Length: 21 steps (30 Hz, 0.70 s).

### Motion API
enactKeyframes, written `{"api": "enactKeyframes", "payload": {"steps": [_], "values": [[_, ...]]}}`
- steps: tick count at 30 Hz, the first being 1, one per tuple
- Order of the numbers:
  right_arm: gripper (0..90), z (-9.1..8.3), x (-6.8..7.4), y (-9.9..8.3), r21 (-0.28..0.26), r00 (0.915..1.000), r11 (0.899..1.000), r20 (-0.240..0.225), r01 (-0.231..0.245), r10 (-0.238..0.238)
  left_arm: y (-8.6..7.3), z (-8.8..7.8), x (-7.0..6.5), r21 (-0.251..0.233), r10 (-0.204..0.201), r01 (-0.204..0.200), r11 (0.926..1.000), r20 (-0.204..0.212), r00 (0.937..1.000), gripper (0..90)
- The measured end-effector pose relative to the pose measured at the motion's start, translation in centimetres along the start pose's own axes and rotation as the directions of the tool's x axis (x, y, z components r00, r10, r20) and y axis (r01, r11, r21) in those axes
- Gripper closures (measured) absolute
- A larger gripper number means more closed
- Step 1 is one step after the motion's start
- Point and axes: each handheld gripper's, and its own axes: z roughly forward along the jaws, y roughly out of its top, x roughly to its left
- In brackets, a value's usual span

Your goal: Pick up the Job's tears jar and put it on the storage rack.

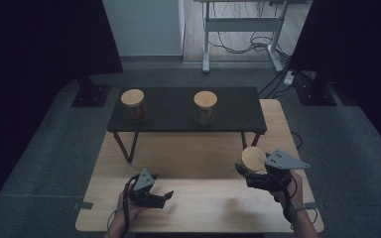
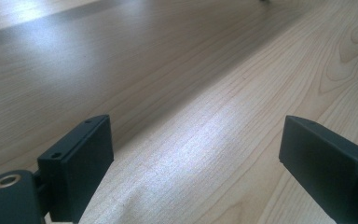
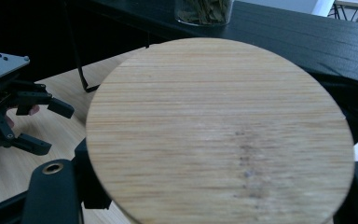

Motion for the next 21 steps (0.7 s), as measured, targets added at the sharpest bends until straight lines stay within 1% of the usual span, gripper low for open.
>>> {"api": "enactKeyframes", "payload": {"steps": [8,18,21], "values": [[24.5,0.4,-0.1,1.0,-0.001,0.9999,1.0,-0.006,0.011,-0.011,0.0,0.0,0.1,0.001,0.0,0.0,1.0,-0.002,1.0,9.6],[24.5,0.7,0.0,2.5,0.001,0.9991,0.999,-0.017,0.039,-0.039,0.0,0.0,0.1,0.002,0.003,-0.003,1.0,0.001,1.0,9.6],[24.5,0.7,-0.2,2.9,0.0,0.9992,0.999,-0.019,0.036,-0.036,0.0,0.0,0.1,0.003,0.005,-0.005,1.0,0.001,1.0,9.7]]}}
